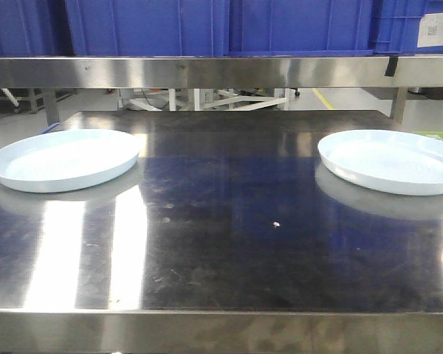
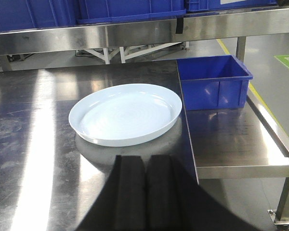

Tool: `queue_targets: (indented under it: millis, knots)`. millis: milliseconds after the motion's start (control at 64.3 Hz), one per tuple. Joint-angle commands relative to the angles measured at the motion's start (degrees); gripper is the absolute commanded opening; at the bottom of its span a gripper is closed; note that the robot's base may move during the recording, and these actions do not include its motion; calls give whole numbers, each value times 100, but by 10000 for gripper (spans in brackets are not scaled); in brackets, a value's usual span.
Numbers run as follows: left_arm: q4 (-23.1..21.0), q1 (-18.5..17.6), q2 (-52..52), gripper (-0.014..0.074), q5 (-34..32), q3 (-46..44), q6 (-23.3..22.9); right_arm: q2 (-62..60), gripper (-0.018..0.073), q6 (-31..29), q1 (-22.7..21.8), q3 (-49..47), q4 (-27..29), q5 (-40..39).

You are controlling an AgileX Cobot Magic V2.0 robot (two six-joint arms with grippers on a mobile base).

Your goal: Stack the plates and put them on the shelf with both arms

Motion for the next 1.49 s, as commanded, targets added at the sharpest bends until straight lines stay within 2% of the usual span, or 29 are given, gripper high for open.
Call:
queue_targets:
  millis: [0, 451, 638, 778, 980, 1198, 1353, 1478]
  knots:
    - [-10, -27, -125, 83, -491, 10, -19, -111, 57, -17, -25, 6, -52, -488]
    - [-23, -27, -125, 83, -491, 10, -34, -111, 57, -17, -25, 6, -52, -488]
    - [-741, -27, -125, 83, -1119, -18, -36, -111, 57, -17, -25, 6, -52, -488]
    - [-909, -27, -31, 83, -1218, -340, -36, -111, 57, -17, -25, 6, -52, -488]
    - [-919, -27, 498, 83, -712, -1198, -36, -111, 57, -17, -25, 6, -52, -488]
    - [-919, -27, 1353, 83, -608, -1765, -36, -111, 57, -17, -25, 6, -52, -488]
    - [-952, -27, 2137, 83, 97, -2096, -36, -111, 57, -17, -25, 6, -52, -488]
    - [-1130, -27, 2777, 83, 378, -2348, -36, -111, 57, -17, -25, 6, -52, -488]
